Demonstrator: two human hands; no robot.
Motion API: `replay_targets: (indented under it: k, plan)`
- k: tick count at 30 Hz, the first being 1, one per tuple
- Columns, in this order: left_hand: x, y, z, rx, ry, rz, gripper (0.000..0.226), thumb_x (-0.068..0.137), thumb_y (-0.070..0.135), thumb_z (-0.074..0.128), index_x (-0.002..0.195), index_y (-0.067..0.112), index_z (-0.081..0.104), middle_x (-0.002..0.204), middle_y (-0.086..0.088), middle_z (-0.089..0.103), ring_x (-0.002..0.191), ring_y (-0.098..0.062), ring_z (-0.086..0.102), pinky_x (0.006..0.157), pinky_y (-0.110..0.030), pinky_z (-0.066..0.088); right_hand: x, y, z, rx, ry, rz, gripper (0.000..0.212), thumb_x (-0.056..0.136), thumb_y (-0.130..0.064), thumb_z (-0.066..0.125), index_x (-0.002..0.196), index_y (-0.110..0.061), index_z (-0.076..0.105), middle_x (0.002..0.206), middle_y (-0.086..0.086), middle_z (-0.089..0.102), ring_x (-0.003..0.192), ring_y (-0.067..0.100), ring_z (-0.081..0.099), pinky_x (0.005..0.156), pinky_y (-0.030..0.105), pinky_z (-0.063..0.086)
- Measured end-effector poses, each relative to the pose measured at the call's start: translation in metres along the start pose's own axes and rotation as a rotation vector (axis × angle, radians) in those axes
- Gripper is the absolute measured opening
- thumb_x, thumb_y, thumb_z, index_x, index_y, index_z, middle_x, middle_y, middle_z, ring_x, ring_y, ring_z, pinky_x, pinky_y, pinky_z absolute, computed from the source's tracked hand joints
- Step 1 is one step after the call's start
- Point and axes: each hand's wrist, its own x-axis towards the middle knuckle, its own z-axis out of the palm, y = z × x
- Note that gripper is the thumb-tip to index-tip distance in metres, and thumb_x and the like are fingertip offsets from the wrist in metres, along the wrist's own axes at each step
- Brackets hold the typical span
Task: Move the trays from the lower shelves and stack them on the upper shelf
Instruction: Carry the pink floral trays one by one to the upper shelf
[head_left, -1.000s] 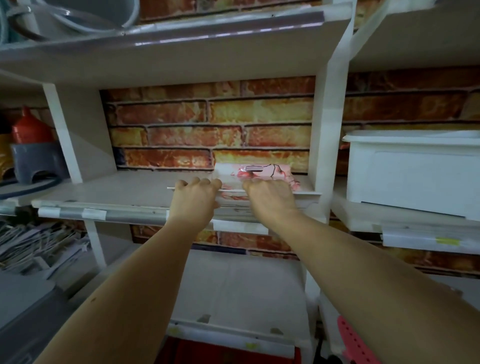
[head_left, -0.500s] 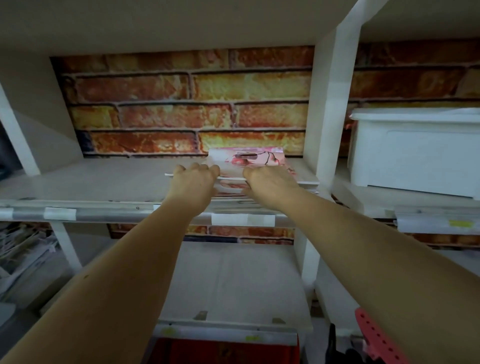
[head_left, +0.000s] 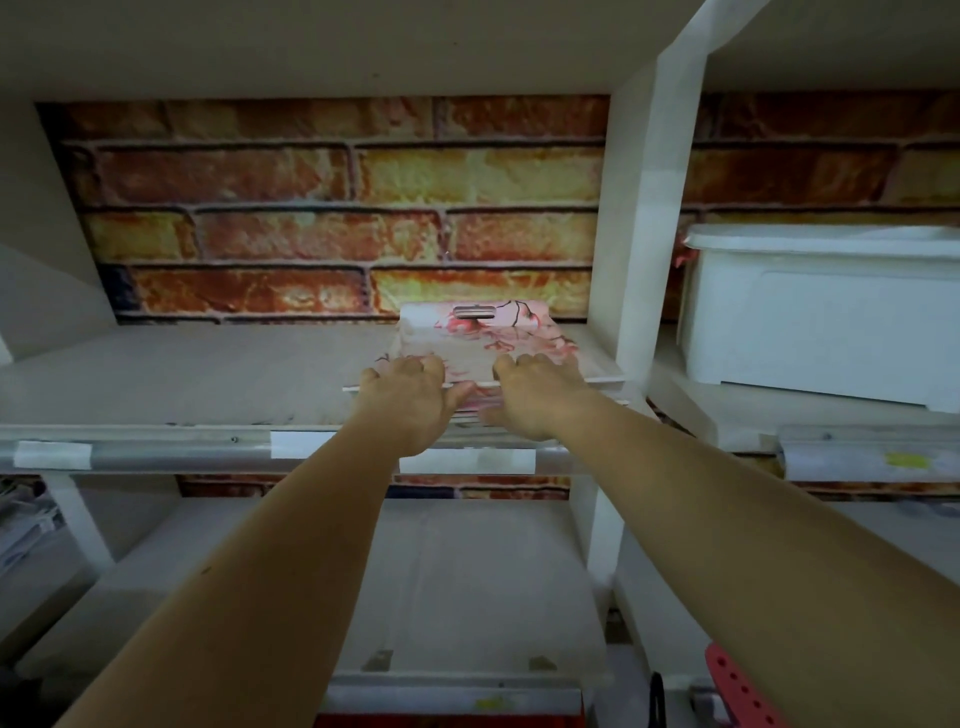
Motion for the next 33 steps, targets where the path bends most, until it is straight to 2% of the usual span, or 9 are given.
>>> replay_targets:
  k: [6, 9, 13, 17, 21, 25, 28, 31, 33]
  plan:
    - [0.008, 0.005, 0.018, -0.013, -0.096, 0.044, 0.055, 0.098, 0.052, 0.019, 0.127, 0.013, 0.045, 0.132, -0.012, 0.051, 0.123, -0.029, 0.045, 0.104, -0.046, 0.033, 0.010, 0.016, 0.023, 0.114, -0.146, 0.034, 0.062, 0.092, -0.057, 0.043, 0.140, -0.019, 0.032, 0.130, 0.008, 0.051, 0.119, 0.028, 0.048, 0.098, 0.043, 0.032]
    - [0.011, 0.004, 0.018, -0.105, -0.115, 0.053, 0.057, 0.096, 0.055, 0.022, 0.125, 0.013, 0.048, 0.131, -0.011, 0.053, 0.121, -0.028, 0.047, 0.104, -0.045, 0.036, 0.012, 0.017, 0.020, 0.086, -0.191, 0.023, 0.059, 0.092, -0.057, 0.042, 0.136, -0.017, 0.034, 0.124, 0.007, 0.055, 0.114, 0.026, 0.051, 0.094, 0.039, 0.034]
    - [0.012, 0.003, 0.015, -0.173, -0.147, 0.057, 0.060, 0.095, 0.057, 0.025, 0.126, 0.012, 0.049, 0.131, -0.011, 0.053, 0.120, -0.027, 0.048, 0.104, -0.044, 0.037, 0.010, 0.020, 0.016, 0.058, -0.244, 0.009, 0.062, 0.091, -0.053, 0.050, 0.137, -0.015, 0.033, 0.124, 0.006, 0.054, 0.113, 0.025, 0.050, 0.086, 0.034, 0.034]
    - [0.013, 0.011, 0.005, -0.124, -0.037, 0.054, 0.059, 0.096, 0.056, 0.022, 0.122, 0.013, 0.053, 0.125, -0.009, 0.057, 0.117, -0.026, 0.050, 0.100, -0.043, 0.037, 0.007, 0.021, 0.010, 0.131, -0.265, 0.017, 0.072, 0.089, -0.050, 0.054, 0.147, -0.022, 0.024, 0.137, 0.005, 0.047, 0.124, 0.026, 0.045, 0.102, 0.039, 0.035]
    - [0.015, 0.020, -0.017, -0.093, 0.062, 0.053, 0.054, 0.098, 0.051, 0.021, 0.127, 0.015, 0.050, 0.130, -0.013, 0.051, 0.124, -0.029, 0.044, 0.102, -0.045, 0.033, 0.004, 0.019, -0.003, 0.239, -0.163, -0.021, 0.063, 0.094, -0.035, 0.048, 0.150, -0.026, 0.020, 0.149, 0.006, 0.036, 0.135, 0.028, 0.036, 0.113, 0.046, 0.024]
    - [0.013, 0.022, -0.034, -0.085, 0.089, 0.031, 0.052, 0.099, 0.049, 0.021, 0.128, 0.016, 0.049, 0.132, -0.013, 0.050, 0.127, -0.030, 0.041, 0.102, -0.045, 0.032, 0.001, 0.015, -0.017, 0.329, 0.078, -0.021, 0.050, 0.098, -0.038, 0.038, 0.145, -0.024, 0.033, 0.150, 0.004, 0.037, 0.139, 0.026, 0.030, 0.112, 0.045, 0.027]
    - [0.009, 0.023, -0.044, -0.126, 0.158, 0.015, 0.045, 0.100, 0.044, 0.027, 0.126, 0.015, 0.049, 0.129, -0.012, 0.051, 0.125, -0.030, 0.044, 0.100, -0.042, 0.035, -0.005, 0.013, -0.027, 0.377, 0.207, 0.018, 0.046, 0.100, -0.037, 0.034, 0.141, -0.018, 0.040, 0.139, 0.010, 0.050, 0.129, 0.029, 0.042, 0.104, 0.044, 0.037]
    - [0.003, 0.026, -0.056, -0.139, 0.224, 0.016, 0.041, 0.100, 0.041, 0.031, 0.126, 0.013, 0.048, 0.128, -0.013, 0.051, 0.121, -0.031, 0.047, 0.096, -0.041, 0.038, -0.015, 0.014, -0.039, 0.386, 0.253, 0.053, 0.043, 0.100, -0.035, 0.037, 0.138, -0.016, 0.044, 0.135, 0.011, 0.052, 0.125, 0.030, 0.047, 0.106, 0.044, 0.035]
    - [-0.001, 0.030, -0.064, -0.181, 0.257, 0.020, 0.040, 0.100, 0.038, 0.033, 0.126, 0.012, 0.049, 0.128, -0.014, 0.051, 0.120, -0.032, 0.048, 0.094, -0.041, 0.039, -0.023, 0.017, -0.046, 0.367, 0.285, 0.073, 0.039, 0.099, -0.034, 0.040, 0.131, -0.014, 0.050, 0.132, 0.011, 0.055, 0.122, 0.029, 0.049, 0.098, 0.038, 0.039]
